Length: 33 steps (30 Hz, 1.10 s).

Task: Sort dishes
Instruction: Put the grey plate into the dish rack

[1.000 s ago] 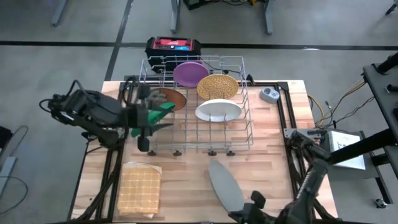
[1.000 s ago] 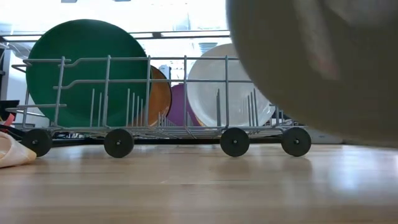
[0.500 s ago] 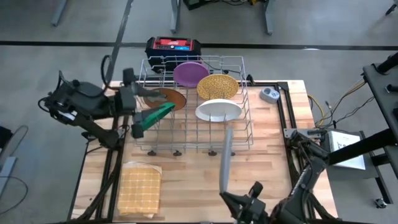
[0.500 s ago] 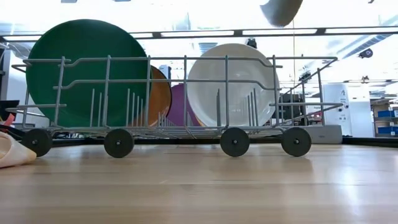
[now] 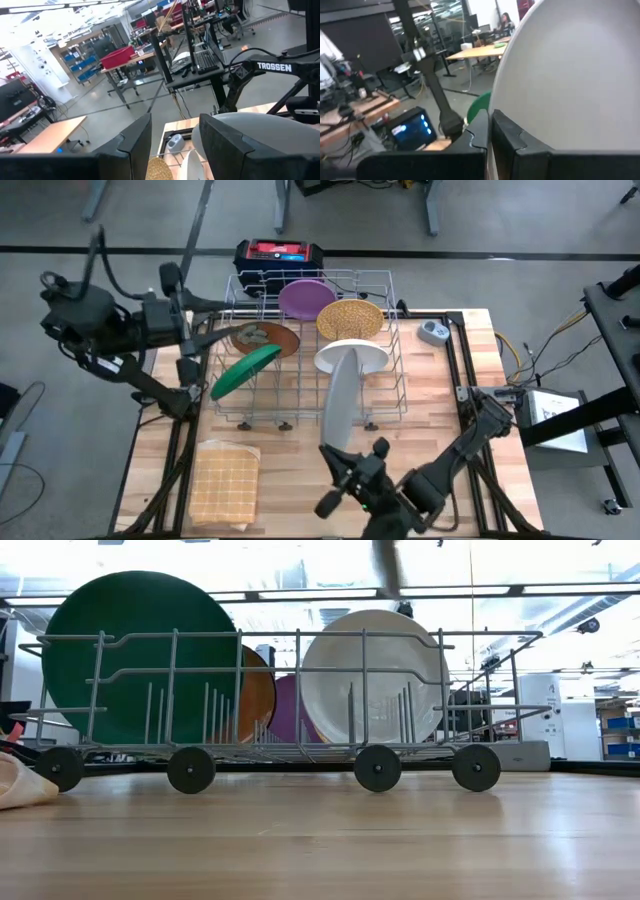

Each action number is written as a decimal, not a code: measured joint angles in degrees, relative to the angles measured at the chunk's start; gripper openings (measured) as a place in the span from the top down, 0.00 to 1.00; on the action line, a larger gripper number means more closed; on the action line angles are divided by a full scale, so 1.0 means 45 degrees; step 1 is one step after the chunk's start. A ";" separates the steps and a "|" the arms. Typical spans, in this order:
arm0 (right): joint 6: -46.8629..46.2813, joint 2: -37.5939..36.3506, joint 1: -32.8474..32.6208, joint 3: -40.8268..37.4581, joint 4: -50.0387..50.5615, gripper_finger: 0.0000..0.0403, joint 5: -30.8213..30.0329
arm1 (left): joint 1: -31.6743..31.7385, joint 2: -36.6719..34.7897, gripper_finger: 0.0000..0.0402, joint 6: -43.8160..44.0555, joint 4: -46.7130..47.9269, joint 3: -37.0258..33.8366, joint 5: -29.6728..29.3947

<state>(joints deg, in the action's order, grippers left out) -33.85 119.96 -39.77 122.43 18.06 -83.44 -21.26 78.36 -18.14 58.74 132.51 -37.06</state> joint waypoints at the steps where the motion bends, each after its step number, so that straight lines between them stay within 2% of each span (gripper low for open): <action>1: 0.0826 0.0000 0.0146 0.0000 -0.0925 1.00 0.0210 | 0.0000 -0.0020 0.61 -0.0079 0.0000 0.0022 -0.0004; 3: 0.2554 0.0000 0.0507 0.0000 -0.2871 1.00 0.1209 | 0.0000 -0.0062 0.61 -0.0210 0.0005 0.0060 -0.0005; 5: 0.4018 0.0000 0.0902 0.0000 -0.4817 1.00 0.2891 | 0.0000 -0.0076 0.61 -0.0425 -0.0030 0.0137 -0.0030; 7: 0.4678 0.0011 0.1389 -0.0029 -0.6235 1.00 0.4546 | 0.0000 -0.0076 0.61 -0.0722 -0.0129 0.0252 -0.0345; 8: 0.4829 0.0043 0.1591 -0.0034 -0.6654 1.00 0.4934 | -0.0003 -0.0076 0.61 -0.0868 -0.0202 0.0348 -0.0577; 13: 0.5464 0.0554 0.2376 -0.0053 -0.7569 1.00 0.5103 | 0.0000 -0.0440 0.61 -0.1659 -0.0834 0.0452 -0.1501; 21: 0.5962 0.1648 0.3291 -0.0073 -0.9146 1.00 0.4868 | 0.0010 -0.1267 0.61 -0.1973 -0.0912 0.0539 -0.1682; 26: 0.7584 0.2556 0.3463 -0.0073 -1.2265 1.00 0.4868 | 0.0010 -0.1623 0.61 -0.1740 -0.0477 0.0525 -0.1681; 33: 1.0649 0.4113 0.3698 -0.0078 -1.7742 1.00 0.5039 | 0.0010 -0.1844 0.61 -0.1629 -0.0196 0.0525 -0.1671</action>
<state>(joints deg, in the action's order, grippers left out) 14.07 138.47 -23.13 122.08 -61.78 -60.77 -21.21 70.06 -25.47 57.86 134.87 -44.58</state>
